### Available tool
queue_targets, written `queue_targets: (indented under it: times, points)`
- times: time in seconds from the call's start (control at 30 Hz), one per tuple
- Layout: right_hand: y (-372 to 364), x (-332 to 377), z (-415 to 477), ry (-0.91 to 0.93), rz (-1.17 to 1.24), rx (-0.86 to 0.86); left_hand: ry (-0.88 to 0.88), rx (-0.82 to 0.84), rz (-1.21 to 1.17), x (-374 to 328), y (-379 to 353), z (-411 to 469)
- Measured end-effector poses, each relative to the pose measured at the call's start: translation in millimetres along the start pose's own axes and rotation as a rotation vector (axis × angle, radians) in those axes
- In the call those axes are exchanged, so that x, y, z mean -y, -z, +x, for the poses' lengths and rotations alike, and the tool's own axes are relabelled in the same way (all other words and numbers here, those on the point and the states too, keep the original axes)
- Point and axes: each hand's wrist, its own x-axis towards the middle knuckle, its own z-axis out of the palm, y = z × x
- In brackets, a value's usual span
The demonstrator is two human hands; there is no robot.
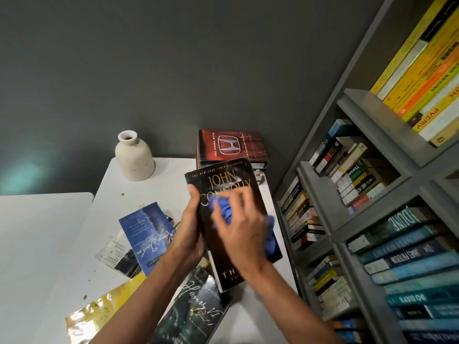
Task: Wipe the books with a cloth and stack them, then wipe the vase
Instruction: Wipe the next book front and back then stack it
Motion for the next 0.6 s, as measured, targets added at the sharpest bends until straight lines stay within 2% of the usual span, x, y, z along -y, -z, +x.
queue_targets:
  times: [0.07,0.1,0.2,0.27,0.33,0.47,0.6]
  points:
    - [1.1,2.0,-17.9,0.095,0.013,0.067,-0.005,-0.006,0.009,-1.2,2.5,-1.3]
    - [3.2,-6.2,-17.7,0.083,0.013,0.067,0.004,-0.004,0.0,-2.7,3.3,-3.2]
    - [8.9,-35.6,7.9,-0.091,-0.008,-0.043,0.022,0.015,-0.012,-3.9,1.8,-9.2]
    - [8.3,-39.4,26.9,-0.13,-0.024,-0.105,0.019,0.003,-0.006,-2.7,-2.7,-9.6]
    - [5.1,-24.3,28.1,-0.066,-0.024,-0.097,0.01,-0.001,-0.017,-3.8,-7.3,-9.2]
    - [6.6,-12.0,-16.4,0.069,0.001,0.049,0.024,-0.022,-0.03,-8.1,-2.2,-6.9]
    - [12.3,-43.0,6.1,-0.095,-0.025,-0.028,0.018,-0.005,-0.03,-3.8,2.1,-10.2]
